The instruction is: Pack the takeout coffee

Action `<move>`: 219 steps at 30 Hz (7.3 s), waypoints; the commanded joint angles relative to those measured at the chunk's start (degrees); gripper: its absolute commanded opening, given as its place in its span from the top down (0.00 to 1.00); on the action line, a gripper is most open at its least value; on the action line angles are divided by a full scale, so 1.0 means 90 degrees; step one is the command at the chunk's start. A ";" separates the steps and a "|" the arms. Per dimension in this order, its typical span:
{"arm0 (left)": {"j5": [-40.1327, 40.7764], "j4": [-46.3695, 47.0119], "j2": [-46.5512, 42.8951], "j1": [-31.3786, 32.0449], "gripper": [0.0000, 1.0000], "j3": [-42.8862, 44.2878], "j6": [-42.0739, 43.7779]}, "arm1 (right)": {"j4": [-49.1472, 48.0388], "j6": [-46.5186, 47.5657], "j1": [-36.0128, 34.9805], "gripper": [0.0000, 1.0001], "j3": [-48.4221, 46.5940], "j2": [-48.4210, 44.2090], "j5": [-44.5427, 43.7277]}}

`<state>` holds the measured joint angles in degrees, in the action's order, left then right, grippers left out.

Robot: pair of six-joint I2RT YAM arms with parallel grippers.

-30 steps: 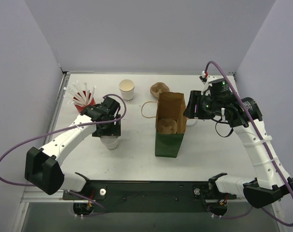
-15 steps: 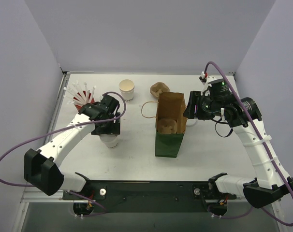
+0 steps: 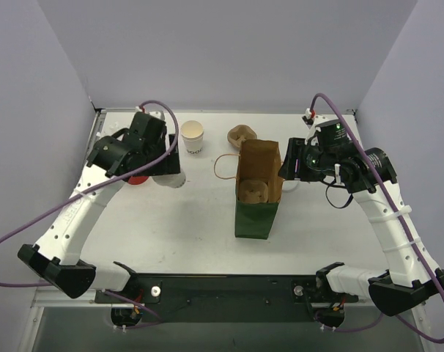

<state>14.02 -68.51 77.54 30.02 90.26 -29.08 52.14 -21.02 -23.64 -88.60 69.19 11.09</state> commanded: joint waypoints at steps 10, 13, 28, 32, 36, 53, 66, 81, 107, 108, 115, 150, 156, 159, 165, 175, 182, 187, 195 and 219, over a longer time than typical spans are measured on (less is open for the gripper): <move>0.0141 -0.1205 0.1315 0.1234 0.58 0.4422 -0.0138 | 0.0027 -0.0077 0.0175 0.51 -0.0370 0.0076 -0.0617; 0.0151 -0.1508 0.1813 0.1576 0.59 0.5389 -0.0177 | -0.0041 -0.0038 0.0205 0.51 -0.0390 0.0232 -0.0491; -0.0269 -0.1206 0.2468 0.2611 0.59 0.5879 -0.0314 | -0.0676 -0.0340 0.0098 0.60 0.0605 0.0135 -0.0344; -0.0288 -0.1206 0.2644 0.2748 0.59 0.5909 -0.0294 | -0.0754 -0.0477 -0.0010 0.65 0.0830 -0.0060 -0.0451; -0.0318 -0.1216 0.2761 0.2875 0.59 0.5909 -0.0294 | -0.0774 -0.0653 -0.0147 0.74 0.0928 -0.0217 -0.0558; -0.0093 -0.1558 0.2967 0.2827 0.59 0.5158 -0.0157 | -0.0998 -0.1415 -0.1386 1.00 0.0772 -0.0334 -0.1593; -0.0435 -0.1440 0.2762 0.2641 0.59 0.4141 -0.0001 | -0.1467 -0.1893 -0.2305 1.00 0.0645 -0.0061 -0.2307; -0.0514 -0.1440 0.2635 0.2495 0.59 0.4326 0.0009 | -0.1780 -0.1981 -0.2647 1.00 0.0313 0.0428 -0.2482; -0.1324 -0.0698 0.2615 0.2260 0.59 0.3282 0.0194 | -0.1711 -0.1991 -0.2676 0.98 0.0303 0.0399 -0.2745; -0.1324 -0.0660 0.2654 0.2279 0.59 0.3272 0.0184 | -0.1673 -0.1972 -0.2657 0.95 0.0313 0.0331 -0.2785; -0.1275 -0.0640 0.2840 0.2387 0.59 0.3389 0.0184 | -0.1272 -0.1932 -0.1857 0.67 0.0118 0.0115 -0.2396; -0.0913 -0.0845 0.3142 0.2680 0.59 0.3809 0.0204 | -0.0266 -0.1874 -0.1290 0.62 0.0176 0.0632 -0.2229; -0.0923 -0.0835 0.3172 0.2690 0.59 0.3809 0.0223 | -0.0247 -0.1777 -0.1290 0.69 0.0049 0.0877 -0.2219; -0.0923 -0.0816 0.3162 0.2690 0.59 0.3799 0.0233 | -0.0256 -0.1737 -0.1280 0.80 -0.0029 0.0935 -0.2209; -0.0933 -0.0874 0.3250 0.2690 0.59 0.3916 0.0292 | -0.0207 -0.1708 -0.1445 1.00 -0.0399 0.1033 -0.2141; -0.0855 -0.1137 0.3562 0.2680 0.59 0.4335 0.0302 | -0.0217 -0.2039 -0.1885 1.00 -0.0772 0.1337 -0.2092; -0.0894 -0.1148 0.3768 0.2709 0.60 0.4376 0.0126 | -0.0988 -0.2528 -0.1495 1.00 0.0595 0.0575 -0.1721; -0.0894 -0.1088 0.3767 0.2739 0.60 0.4161 0.0067 | -0.1115 -0.2986 -0.1465 1.00 0.0996 0.0330 -0.1965; -0.0582 -0.1538 0.3865 0.2963 0.60 0.4035 0.0175 | -0.1291 -0.3358 -0.1563 1.00 0.1182 0.0222 -0.2238; -0.0493 -0.1333 0.3641 0.3110 0.61 0.2686 -0.0255 | -0.1174 -0.3681 -0.1885 1.00 0.1436 -0.0168 -0.2756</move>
<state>10.39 -77.34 112.29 57.76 115.11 -30.89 40.99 -53.56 -39.88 -76.07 69.36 -11.16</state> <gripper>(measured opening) 0.854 0.010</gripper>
